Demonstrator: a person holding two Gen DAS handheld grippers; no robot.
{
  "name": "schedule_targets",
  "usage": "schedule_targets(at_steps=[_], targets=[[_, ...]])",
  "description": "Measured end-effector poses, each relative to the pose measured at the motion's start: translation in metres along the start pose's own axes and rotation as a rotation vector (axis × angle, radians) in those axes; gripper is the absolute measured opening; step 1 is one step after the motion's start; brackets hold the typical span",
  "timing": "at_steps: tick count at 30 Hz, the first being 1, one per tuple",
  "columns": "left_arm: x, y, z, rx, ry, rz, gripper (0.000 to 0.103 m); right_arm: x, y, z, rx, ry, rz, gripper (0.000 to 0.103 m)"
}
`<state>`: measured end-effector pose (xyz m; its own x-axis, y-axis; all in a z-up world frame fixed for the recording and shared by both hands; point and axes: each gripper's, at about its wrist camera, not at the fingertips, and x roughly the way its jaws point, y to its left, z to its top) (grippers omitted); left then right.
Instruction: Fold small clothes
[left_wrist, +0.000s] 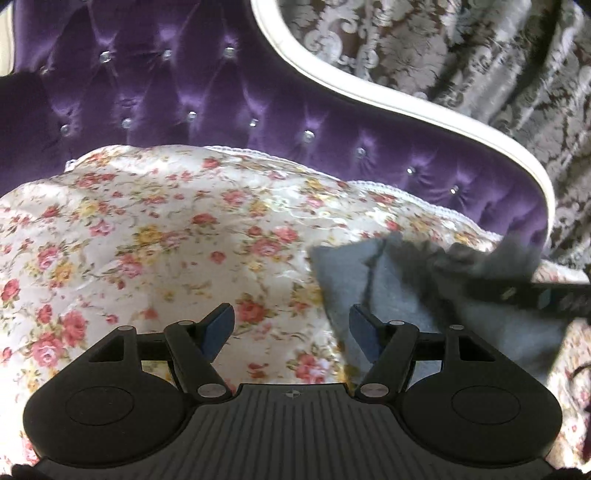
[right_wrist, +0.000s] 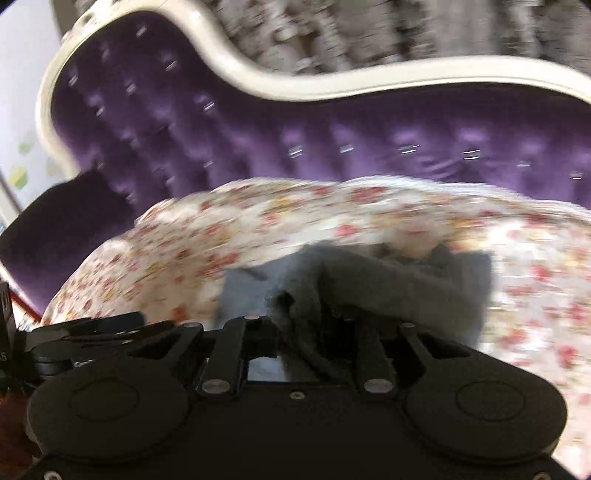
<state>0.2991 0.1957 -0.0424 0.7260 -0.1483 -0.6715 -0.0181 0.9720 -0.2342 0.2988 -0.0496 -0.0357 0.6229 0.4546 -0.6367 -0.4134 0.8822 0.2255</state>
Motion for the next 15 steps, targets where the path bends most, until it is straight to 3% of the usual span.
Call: schedule_targets(at_steps=[5, 8, 9, 10, 15], targets=[[0.000, 0.011, 0.002, -0.035, -0.002, 0.012, 0.067, 0.043, 0.040, -0.014, -0.092, 0.059, -0.011, 0.027], [-0.002, 0.014, 0.004, -0.047, -0.010, 0.006, 0.067, 0.054, 0.048, -0.023, -0.126, 0.077, 0.004, 0.046], [-0.003, 0.014, 0.004, -0.049, -0.014, 0.005, 0.067, 0.052, 0.049, -0.026, -0.139, 0.063, 0.034, 0.058], [-0.003, 0.015, 0.004, -0.050, -0.017, 0.007, 0.067, 0.046, 0.049, -0.027, -0.145, 0.050, 0.064, 0.063], [-0.006, 0.013, 0.004, -0.039, -0.028, 0.017, 0.067, 0.003, 0.047, -0.029, -0.132, -0.076, 0.202, 0.068]])
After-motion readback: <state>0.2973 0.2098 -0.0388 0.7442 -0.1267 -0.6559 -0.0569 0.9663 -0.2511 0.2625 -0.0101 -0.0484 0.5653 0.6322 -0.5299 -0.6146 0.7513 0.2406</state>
